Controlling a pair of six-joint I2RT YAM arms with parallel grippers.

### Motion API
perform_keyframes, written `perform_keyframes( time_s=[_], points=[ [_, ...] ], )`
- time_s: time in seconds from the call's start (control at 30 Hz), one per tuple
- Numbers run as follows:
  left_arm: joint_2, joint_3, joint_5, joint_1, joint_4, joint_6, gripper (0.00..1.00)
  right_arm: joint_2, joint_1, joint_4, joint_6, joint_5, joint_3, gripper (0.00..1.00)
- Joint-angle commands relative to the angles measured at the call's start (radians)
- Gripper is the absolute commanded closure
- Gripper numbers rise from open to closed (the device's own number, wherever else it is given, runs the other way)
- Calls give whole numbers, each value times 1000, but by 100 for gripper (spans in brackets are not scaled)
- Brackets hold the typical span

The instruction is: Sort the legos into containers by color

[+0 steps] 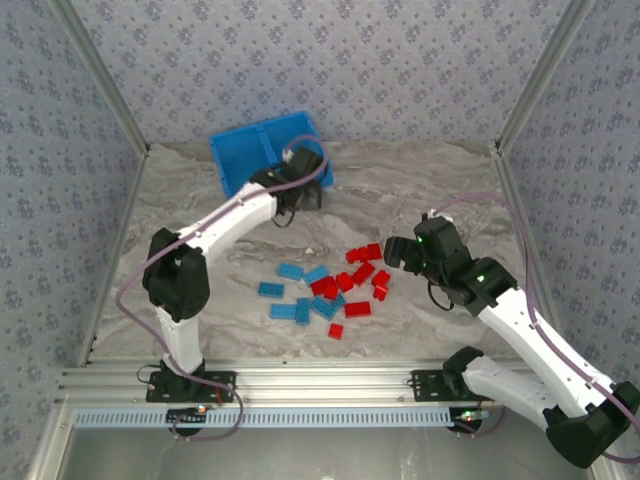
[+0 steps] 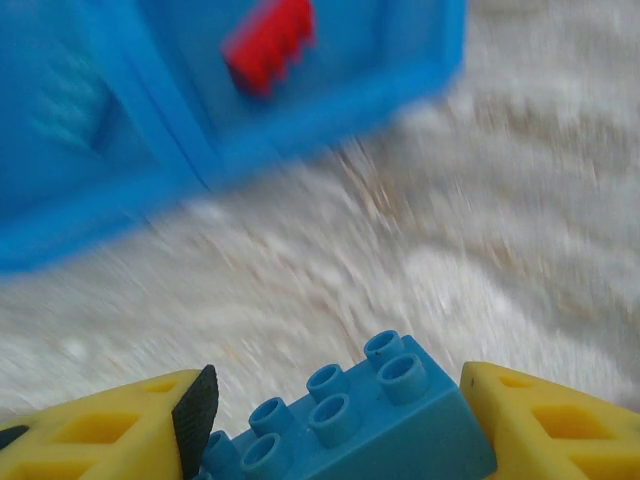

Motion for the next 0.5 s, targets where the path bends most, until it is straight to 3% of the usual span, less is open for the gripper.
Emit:
perform_keyframes(
  time_s=[0.0,0.23,0.47],
  points=[
    [13,94,-96,95,-61,106,50,-23,-6,-43,31,23,-1,5],
    [242,388,-17,285,-118,105,50,-76,-6,-70,53,25,-8,5],
    [485,687,114,377,-224,70,48,-136,-5,-103,85,29,-20,5]
  ],
)
